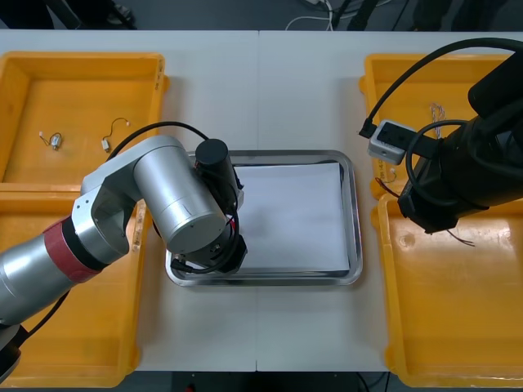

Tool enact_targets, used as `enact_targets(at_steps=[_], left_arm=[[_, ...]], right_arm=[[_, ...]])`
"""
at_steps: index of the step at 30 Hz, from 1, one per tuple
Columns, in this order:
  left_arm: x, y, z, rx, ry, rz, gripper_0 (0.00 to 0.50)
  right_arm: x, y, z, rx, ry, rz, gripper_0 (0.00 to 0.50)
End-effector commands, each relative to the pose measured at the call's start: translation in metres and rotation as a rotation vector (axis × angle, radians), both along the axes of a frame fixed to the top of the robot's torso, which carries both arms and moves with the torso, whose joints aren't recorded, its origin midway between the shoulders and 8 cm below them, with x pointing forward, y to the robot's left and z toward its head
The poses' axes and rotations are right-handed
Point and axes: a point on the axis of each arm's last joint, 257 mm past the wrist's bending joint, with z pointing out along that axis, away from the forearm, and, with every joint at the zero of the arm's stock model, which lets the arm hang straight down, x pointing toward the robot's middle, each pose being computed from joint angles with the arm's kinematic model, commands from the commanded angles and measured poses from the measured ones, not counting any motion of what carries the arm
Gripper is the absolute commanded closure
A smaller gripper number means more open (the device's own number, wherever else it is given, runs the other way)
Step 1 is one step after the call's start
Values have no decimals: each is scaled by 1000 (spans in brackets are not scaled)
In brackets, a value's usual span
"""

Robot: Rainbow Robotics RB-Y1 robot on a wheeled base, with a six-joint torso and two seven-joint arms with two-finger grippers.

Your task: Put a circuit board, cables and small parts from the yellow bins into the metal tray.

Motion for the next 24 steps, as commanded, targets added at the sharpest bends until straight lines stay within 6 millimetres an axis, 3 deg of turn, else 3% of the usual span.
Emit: enact_targets(at_steps=[1, 2, 3, 4, 17, 24], left_arm=[[9, -21, 16, -15, -49, -52, 295], [9, -20, 16, -14, -49, -50, 229], [9, -21, 16, -18, -50, -48, 97], [9, -21, 16, -18, -50, -46, 10], [7, -24, 23, -41, -41, -30, 0], [1, -15, 41, -31, -36, -20, 0]], right_arm=[[4, -1, 15, -22, -43, 10, 500], [4, -1, 15, -23, -44, 12, 500], [4, -1, 15, -22, -44, 10, 500], [4, -1, 15, -22, -43, 10, 500], [4, -1, 15, -22, -45, 11, 500], [4, 0, 15, -21, -43, 12, 500]])
